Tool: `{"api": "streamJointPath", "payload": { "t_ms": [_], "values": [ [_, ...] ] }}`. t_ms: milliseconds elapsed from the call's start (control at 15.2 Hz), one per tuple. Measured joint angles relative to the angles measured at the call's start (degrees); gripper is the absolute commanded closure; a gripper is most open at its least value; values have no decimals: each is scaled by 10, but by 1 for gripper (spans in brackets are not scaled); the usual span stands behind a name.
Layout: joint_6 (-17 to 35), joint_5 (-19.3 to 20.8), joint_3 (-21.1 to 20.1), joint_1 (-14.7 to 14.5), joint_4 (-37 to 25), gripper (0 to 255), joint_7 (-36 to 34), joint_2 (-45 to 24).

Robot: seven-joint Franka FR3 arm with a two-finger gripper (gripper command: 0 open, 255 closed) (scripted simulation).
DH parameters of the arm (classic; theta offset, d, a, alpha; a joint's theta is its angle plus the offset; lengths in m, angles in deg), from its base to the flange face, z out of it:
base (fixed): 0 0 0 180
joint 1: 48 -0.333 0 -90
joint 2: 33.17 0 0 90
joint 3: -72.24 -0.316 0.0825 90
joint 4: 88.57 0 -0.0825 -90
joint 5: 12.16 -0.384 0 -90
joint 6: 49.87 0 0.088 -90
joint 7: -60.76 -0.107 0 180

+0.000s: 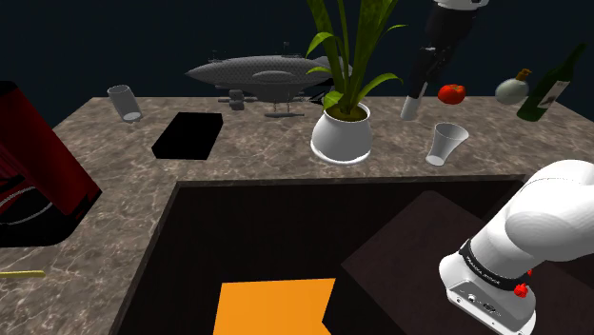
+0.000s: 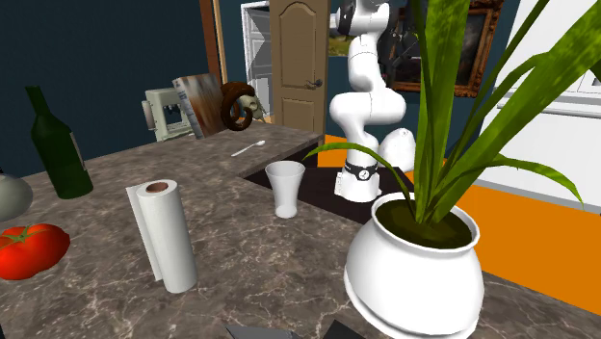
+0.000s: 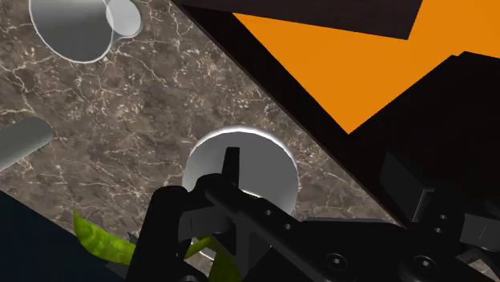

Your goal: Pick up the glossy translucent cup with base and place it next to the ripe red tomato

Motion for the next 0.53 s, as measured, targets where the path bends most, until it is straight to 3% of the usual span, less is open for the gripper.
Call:
{"api": "streamJointPath", "payload": {
  "t_ms": [264, 528],
  "values": [
    [27, 19, 10, 10, 36, 0, 9, 12],
    [84, 56, 30, 31, 110, 0, 23, 38]
  ]
}}
